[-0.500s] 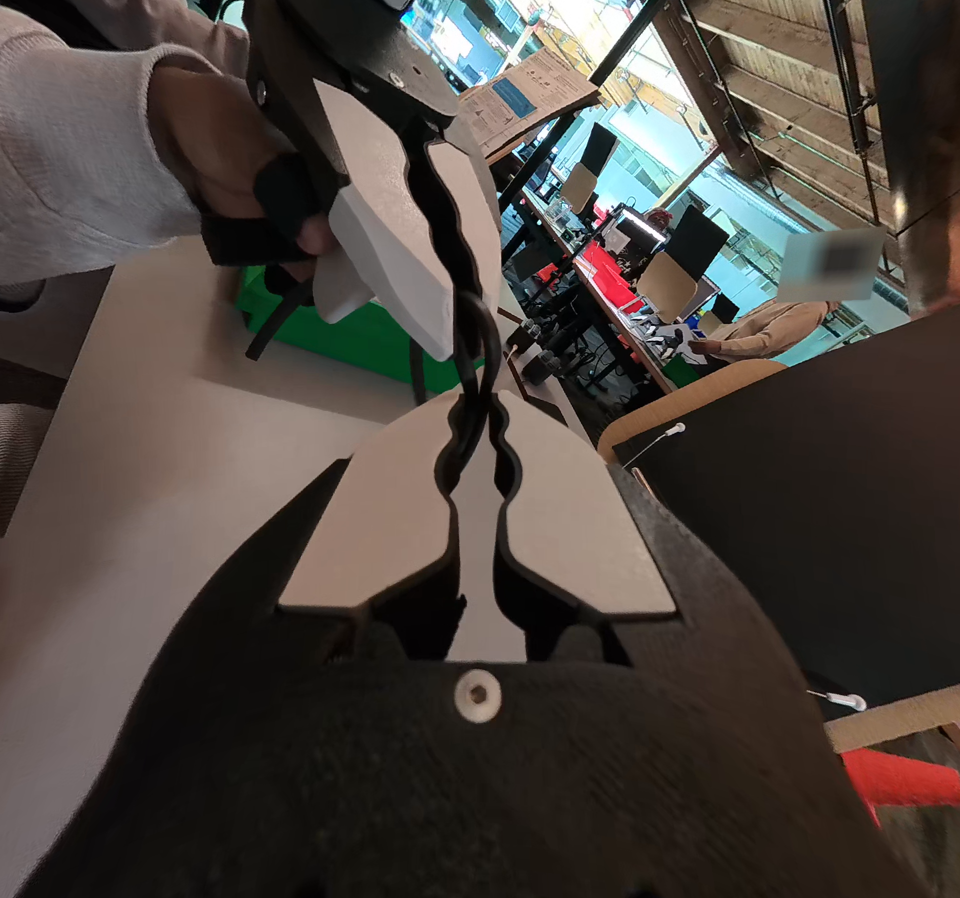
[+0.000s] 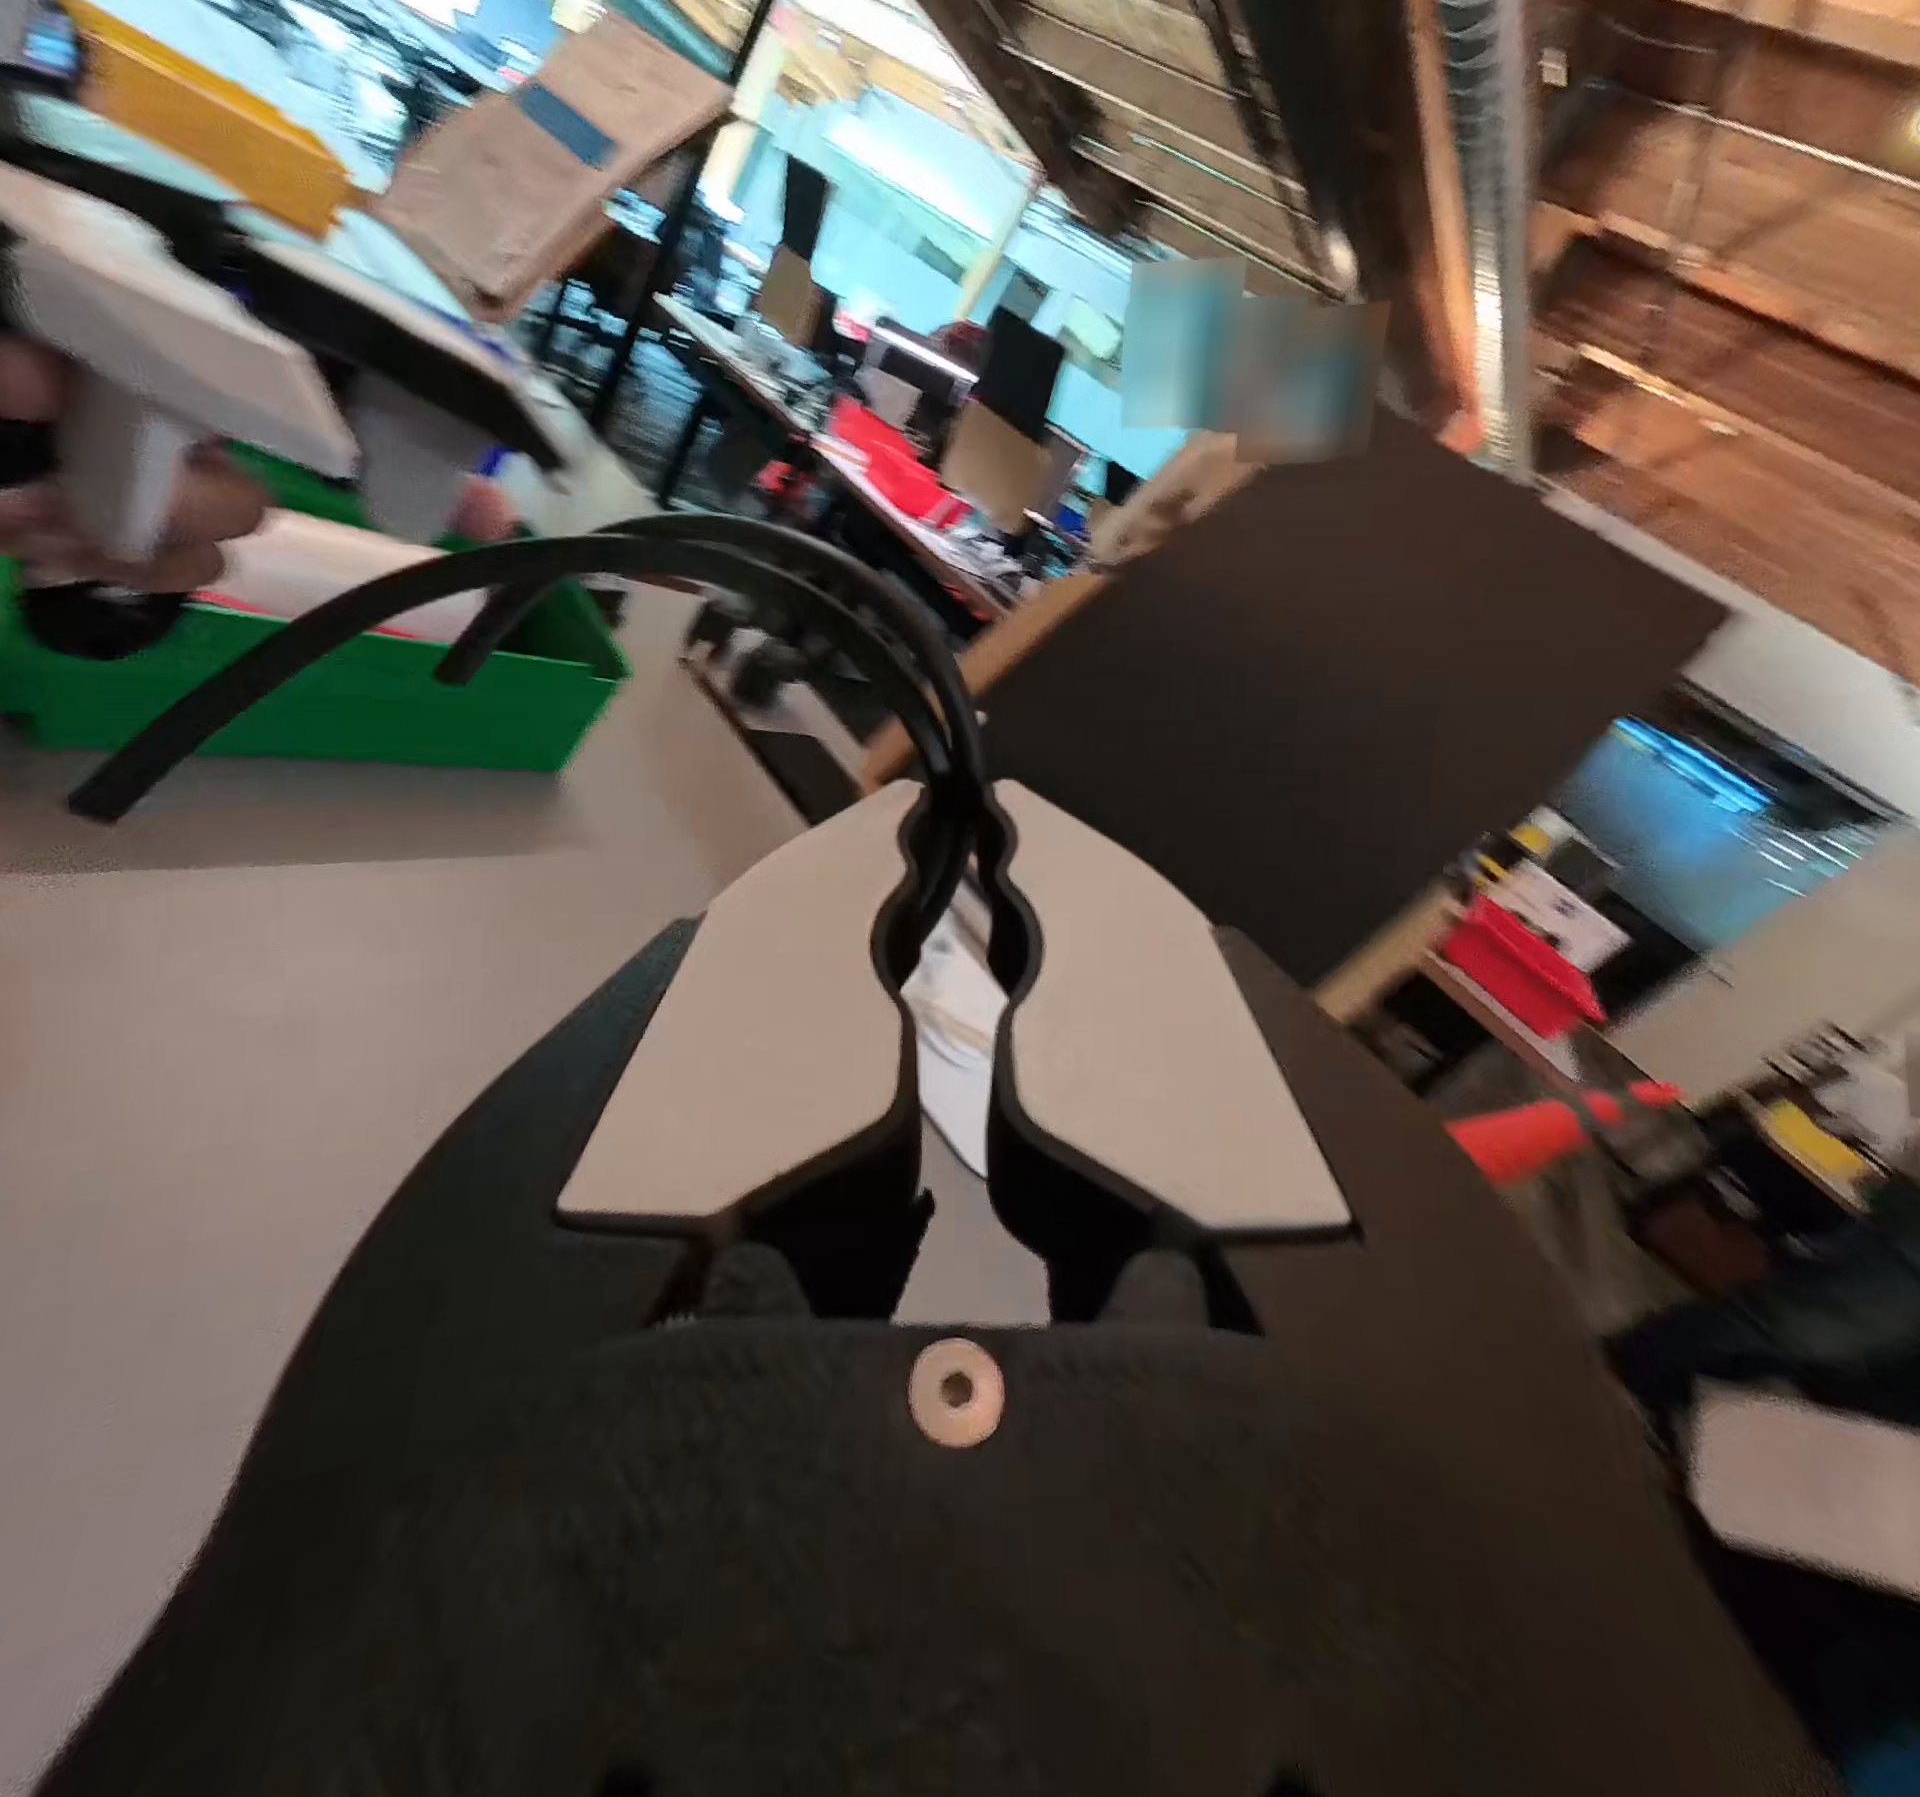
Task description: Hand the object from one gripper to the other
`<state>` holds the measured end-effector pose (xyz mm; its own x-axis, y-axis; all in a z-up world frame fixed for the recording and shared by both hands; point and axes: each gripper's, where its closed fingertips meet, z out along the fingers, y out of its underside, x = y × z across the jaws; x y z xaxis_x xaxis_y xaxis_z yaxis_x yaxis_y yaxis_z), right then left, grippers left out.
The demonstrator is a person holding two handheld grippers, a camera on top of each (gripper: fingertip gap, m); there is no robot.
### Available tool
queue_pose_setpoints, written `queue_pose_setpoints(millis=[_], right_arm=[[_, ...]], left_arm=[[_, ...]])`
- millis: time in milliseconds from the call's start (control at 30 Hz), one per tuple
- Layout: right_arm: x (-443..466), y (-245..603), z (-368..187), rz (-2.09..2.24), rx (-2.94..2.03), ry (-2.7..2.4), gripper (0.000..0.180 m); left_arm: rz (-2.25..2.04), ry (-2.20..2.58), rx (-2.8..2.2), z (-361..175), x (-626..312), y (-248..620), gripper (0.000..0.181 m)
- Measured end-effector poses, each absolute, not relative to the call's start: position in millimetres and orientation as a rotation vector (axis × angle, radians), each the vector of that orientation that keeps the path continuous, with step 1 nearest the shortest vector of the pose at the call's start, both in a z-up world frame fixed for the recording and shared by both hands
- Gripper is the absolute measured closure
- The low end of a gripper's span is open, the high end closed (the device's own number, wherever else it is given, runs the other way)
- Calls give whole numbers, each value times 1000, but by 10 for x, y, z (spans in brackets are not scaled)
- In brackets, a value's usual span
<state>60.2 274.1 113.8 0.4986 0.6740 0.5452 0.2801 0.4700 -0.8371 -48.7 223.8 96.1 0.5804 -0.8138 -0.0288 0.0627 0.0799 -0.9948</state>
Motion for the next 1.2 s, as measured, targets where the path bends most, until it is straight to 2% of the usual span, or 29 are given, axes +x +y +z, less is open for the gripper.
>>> queue_pose_setpoints(millis=[167, 333, 600, 633, 700, 800, 900, 1067, 1200], right_arm=[[1547, 3057, 1478, 59, -1248, -846, 172], [2439, 3309, 1472, -182, -1458, -654, 171], [3354, 3738, 758, -234, -1859, -485, 169], [3424, 3794, 611, -207, -1920, -466, 166], [3543, 3904, 428, -180, -1978, -405, 147], [3534, 3974, 391, -139, -1965, -382, 139], [3316, 3939, 628, -109, -1847, -426, 137], [2690, 3715, 1048, -69, -1627, -588, 139], [2116, 3527, 1160, -3, -1513, -720, 144]], left_arm=[[-774, 673, -1368, 894, -513, 2322, 133], [-754, 707, -1406, 796, -439, 2345, 134], [-711, 792, -1471, 605, -288, 2355, 135], [-709, 794, -1472, 601, -279, 2354, 135], [-705, 800, -1473, 598, -272, 2351, 135], [-702, 796, -1474, 611, -288, 2357, 136], [-718, 780, -1472, 625, -312, 2370, 136], [-750, 755, -1493, 576, -327, 2406, 137], [-745, 761, -1506, 524, -315, 2422, 137]])
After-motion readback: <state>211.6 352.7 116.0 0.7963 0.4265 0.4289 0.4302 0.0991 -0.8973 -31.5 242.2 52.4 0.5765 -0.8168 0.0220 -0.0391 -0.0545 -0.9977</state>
